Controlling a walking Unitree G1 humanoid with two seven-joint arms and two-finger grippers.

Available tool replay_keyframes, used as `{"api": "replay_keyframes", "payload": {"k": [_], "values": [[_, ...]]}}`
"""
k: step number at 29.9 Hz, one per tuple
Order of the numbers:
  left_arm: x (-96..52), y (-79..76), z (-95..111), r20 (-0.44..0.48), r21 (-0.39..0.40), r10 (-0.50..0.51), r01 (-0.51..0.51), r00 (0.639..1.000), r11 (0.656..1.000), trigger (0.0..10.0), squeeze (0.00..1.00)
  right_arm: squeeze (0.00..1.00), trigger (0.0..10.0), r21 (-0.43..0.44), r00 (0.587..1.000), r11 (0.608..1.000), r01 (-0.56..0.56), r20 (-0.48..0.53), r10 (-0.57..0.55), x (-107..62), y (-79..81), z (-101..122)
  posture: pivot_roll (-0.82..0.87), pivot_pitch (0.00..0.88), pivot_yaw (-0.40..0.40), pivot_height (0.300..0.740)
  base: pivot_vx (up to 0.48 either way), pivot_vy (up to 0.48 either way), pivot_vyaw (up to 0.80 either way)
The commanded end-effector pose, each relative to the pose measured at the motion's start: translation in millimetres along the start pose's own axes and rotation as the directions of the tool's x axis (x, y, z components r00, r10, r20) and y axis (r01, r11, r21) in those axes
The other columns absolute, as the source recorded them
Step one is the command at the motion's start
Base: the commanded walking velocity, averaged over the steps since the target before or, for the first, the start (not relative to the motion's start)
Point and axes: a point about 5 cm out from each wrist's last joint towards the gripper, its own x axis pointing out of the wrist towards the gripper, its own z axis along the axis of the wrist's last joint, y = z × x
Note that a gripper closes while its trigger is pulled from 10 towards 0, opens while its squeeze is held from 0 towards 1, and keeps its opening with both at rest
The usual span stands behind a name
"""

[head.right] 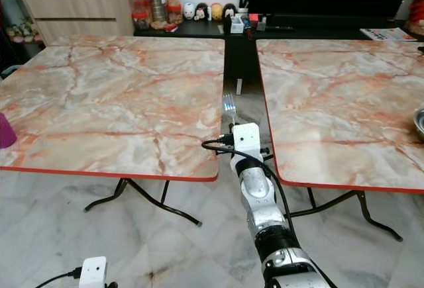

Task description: Setting the table

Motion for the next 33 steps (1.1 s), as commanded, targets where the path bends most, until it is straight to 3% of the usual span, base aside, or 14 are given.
{"api": "replay_keyframes", "payload": {"k": [1,4,12,21,29,31,32,33], "values": [[-0.2,1.6,-1.4,-0.009,-0.016,0.010,-0.010,1.000,1.000,10.0,0.00,0.00,10.0,-0.025,0.998,0.999,0.046,-0.032,-0.047,-3.8,-5.9,-9.4,-0.02,0.000,0.002,0.732,0.000,0.000,0.00],[-0.9,2.3,-3.5,-0.012,-0.011,0.010,-0.010,1.000,1.000,10.0,0.00,0.00,10.0,-0.016,0.982,0.989,0.148,-0.118,-0.148,-11.1,-19.1,-27.3,-0.02,0.000,0.005,0.732,0.000,0.000,0.00],[-1.4,2.8,-5.3,-0.018,0.003,0.005,-0.004,1.000,1.000,10.0,0.00,0.00,10.0,-0.025,0.962,0.982,0.190,-0.197,-0.191,-24.0,-31.0,-49.3,-0.03,0.000,0.010,0.732,0.000,0.000,0.00],[-0.3,1.0,-1.8,-0.012,0.018,-0.006,0.006,1.000,1.000,10.0,0.00,0.00,10.0,-0.044,0.921,0.998,0.033,-0.388,-0.048,-52.0,-21.6,-92.4,-0.02,0.000,0.008,0.732,0.000,0.000,0.00],[-0.1,0.6,-1.8,-0.016,0.021,-0.010,0.011,1.000,1.000,10.0,0.00,0.00,10.0,-0.130,0.803,0.991,0.010,-0.590,-0.085,-100.6,-33.3,-139.2,-0.02,0.000,0.007,0.732,0.000,0.000,0.00],[-0.2,0.8,-2.3,-0.020,0.024,-0.010,0.011,1.000,1.000,10.0,0.00,0.00,10.0,-0.138,0.728,0.990,-0.037,-0.682,-0.068,-127.7,-34.7,-159.2,-0.02,0.000,0.009,0.732,0.000,0.000,0.00],[-0.2,0.8,-2.3,-0.020,0.024,-0.010,0.011,1.000,1.000,10.0,0.00,0.00,10.0,-0.138,0.728,0.990,-0.037,-0.682,-0.068,-127.7,-34.7,-159.2,-0.02,0.000,0.009,0.732,0.000,0.000,0.00],[-0.3,1.1,-2.8,-0.022,0.024,-0.009,0.009,1.000,1.000,10.0,0.00,0.00,10.0,-0.113,0.662,0.991,-0.071,-0.749,-0.038,-149.7,-34.0,-173.0,-0.02,0.000,0.013,0.732,0.000,0.000,0.00]]}}
